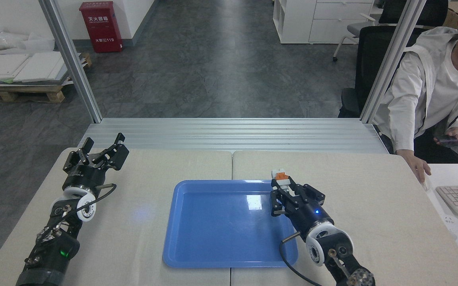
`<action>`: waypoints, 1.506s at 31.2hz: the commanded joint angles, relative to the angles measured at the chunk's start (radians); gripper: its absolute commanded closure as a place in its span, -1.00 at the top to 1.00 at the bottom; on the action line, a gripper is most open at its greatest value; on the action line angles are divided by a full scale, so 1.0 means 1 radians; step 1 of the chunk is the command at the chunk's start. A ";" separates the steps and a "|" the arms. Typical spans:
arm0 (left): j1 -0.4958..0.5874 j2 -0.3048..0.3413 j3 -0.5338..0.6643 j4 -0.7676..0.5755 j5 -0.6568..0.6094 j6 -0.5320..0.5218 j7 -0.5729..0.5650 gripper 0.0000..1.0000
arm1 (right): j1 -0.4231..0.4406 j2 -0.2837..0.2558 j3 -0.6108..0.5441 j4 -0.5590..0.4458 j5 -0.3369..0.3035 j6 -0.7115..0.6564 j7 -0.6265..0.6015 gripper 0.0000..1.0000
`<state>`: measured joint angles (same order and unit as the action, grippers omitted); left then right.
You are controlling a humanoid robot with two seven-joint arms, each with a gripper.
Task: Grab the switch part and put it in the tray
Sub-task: 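Lift the switch part and carry it over the blue tray, then release the switch part into the tray and raise the right gripper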
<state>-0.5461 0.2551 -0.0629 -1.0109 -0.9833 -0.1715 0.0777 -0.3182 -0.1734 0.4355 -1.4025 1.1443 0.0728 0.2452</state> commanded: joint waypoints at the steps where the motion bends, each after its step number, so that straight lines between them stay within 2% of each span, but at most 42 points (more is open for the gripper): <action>1: 0.000 0.001 0.000 0.000 0.000 0.000 0.001 1.00 | -0.001 0.037 0.144 0.014 0.041 0.062 0.022 -0.69; 8: 0.000 0.000 0.002 0.000 0.000 0.000 0.001 1.00 | -0.005 0.061 0.259 0.065 0.052 0.192 0.111 -0.68; 13: 0.000 0.000 0.000 0.000 0.000 0.000 0.001 1.00 | -0.005 0.061 0.262 0.069 0.051 0.193 0.114 -0.64; 15: 0.000 0.001 0.000 0.000 0.000 0.000 0.001 1.00 | -0.008 0.063 0.262 0.077 0.051 0.194 0.118 -0.56; 16: 0.000 0.000 0.000 0.000 0.000 0.000 0.001 1.00 | -0.009 0.064 0.262 0.085 0.051 0.194 0.118 -0.46; 18: 0.000 0.001 0.000 0.000 0.000 0.000 0.001 1.00 | -0.015 0.068 0.261 0.099 0.051 0.197 0.118 -0.14; 20: 0.000 0.001 0.000 0.000 0.000 0.000 0.001 1.00 | -0.018 0.074 0.255 0.109 0.042 0.196 0.118 0.53; 22: 0.000 0.001 0.000 0.000 0.000 0.000 0.001 1.00 | -0.019 0.077 0.249 0.112 0.035 0.193 0.117 0.91; 26: 0.000 0.001 0.000 0.000 0.000 0.000 0.001 1.00 | -0.022 0.083 0.206 0.111 0.025 0.188 0.106 0.96; 30: 0.000 0.001 0.000 0.000 0.000 0.000 0.001 1.00 | -0.064 0.147 0.059 0.109 0.009 0.171 0.031 0.97; 32: 0.000 0.001 0.000 0.000 0.000 0.000 0.001 1.00 | -0.076 0.150 -0.024 0.109 0.009 0.116 -0.015 0.97; 35: 0.000 0.001 0.000 0.000 0.000 0.000 0.001 1.00 | -0.122 0.123 -0.150 0.114 0.011 -0.072 -0.104 0.97; 37: 0.000 0.001 0.000 0.000 0.000 0.000 0.001 1.00 | -0.136 0.057 -0.230 0.141 0.012 -0.224 -0.170 0.97; 38: 0.000 0.000 0.000 0.000 0.000 0.000 0.001 1.00 | -0.139 0.005 -0.268 0.167 0.012 -0.293 -0.207 0.97; 40: 0.000 0.000 0.000 0.000 0.000 0.000 0.001 1.00 | -0.145 -0.073 -0.316 0.223 0.012 -0.376 -0.266 0.97; 42: 0.000 0.001 0.000 0.000 0.000 0.000 0.001 1.00 | -0.157 -0.122 -0.333 0.269 0.012 -0.386 -0.309 0.97; 47: 0.000 0.001 0.000 0.000 0.000 0.000 0.001 1.00 | -0.162 -0.162 -0.336 0.333 0.011 -0.378 -0.330 0.97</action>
<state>-0.5461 0.2557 -0.0629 -1.0109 -0.9833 -0.1725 0.0784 -0.4773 -0.2803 0.1203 -1.1303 1.1563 -0.2836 -0.0485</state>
